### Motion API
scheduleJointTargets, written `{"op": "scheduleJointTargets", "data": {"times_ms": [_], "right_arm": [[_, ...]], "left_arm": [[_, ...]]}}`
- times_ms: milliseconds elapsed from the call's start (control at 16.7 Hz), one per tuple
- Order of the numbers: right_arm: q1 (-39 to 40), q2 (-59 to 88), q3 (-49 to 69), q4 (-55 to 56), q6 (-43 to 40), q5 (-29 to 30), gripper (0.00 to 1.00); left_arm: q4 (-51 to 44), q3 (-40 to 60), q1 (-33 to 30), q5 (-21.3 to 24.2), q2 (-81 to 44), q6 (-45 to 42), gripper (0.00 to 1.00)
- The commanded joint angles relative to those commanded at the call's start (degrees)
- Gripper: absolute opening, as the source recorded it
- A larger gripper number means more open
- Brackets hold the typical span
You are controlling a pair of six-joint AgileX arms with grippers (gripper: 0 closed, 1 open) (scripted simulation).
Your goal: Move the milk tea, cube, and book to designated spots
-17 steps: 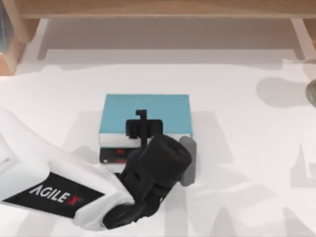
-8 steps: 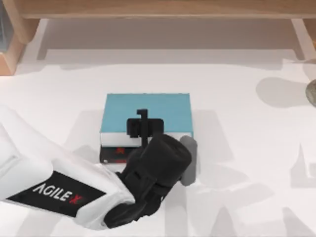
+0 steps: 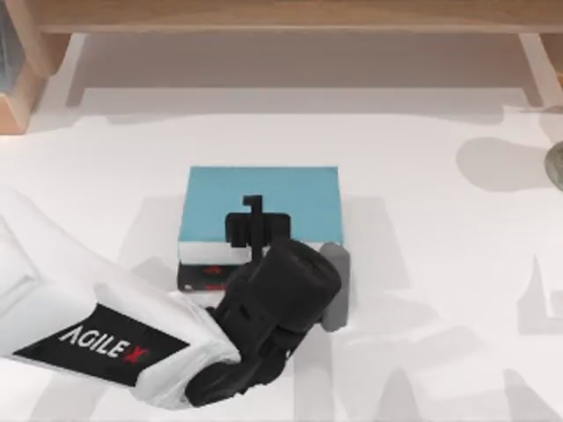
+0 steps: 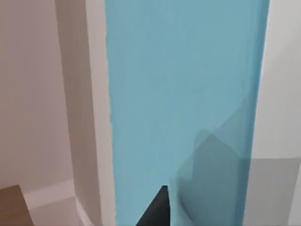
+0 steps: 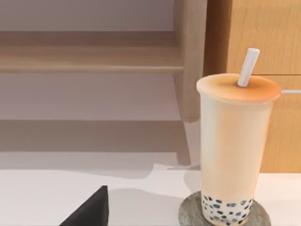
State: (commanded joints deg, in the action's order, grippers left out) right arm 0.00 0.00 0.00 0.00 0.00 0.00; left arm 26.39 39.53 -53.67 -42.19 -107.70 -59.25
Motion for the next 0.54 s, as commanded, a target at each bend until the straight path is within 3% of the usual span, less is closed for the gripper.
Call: {"op": "scheduleJointTargets", "data": {"times_ms": [180, 540], "right_arm": [[0.00, 0.00, 0.00, 0.00, 0.00, 0.00, 1.00], [0.00, 0.00, 0.00, 0.00, 0.00, 0.00, 1.00]], "left_arm": [[0.00, 0.00, 0.00, 0.00, 0.00, 0.00, 0.98], [0.00, 0.00, 0.00, 0.00, 0.00, 0.00, 1.00]]}}
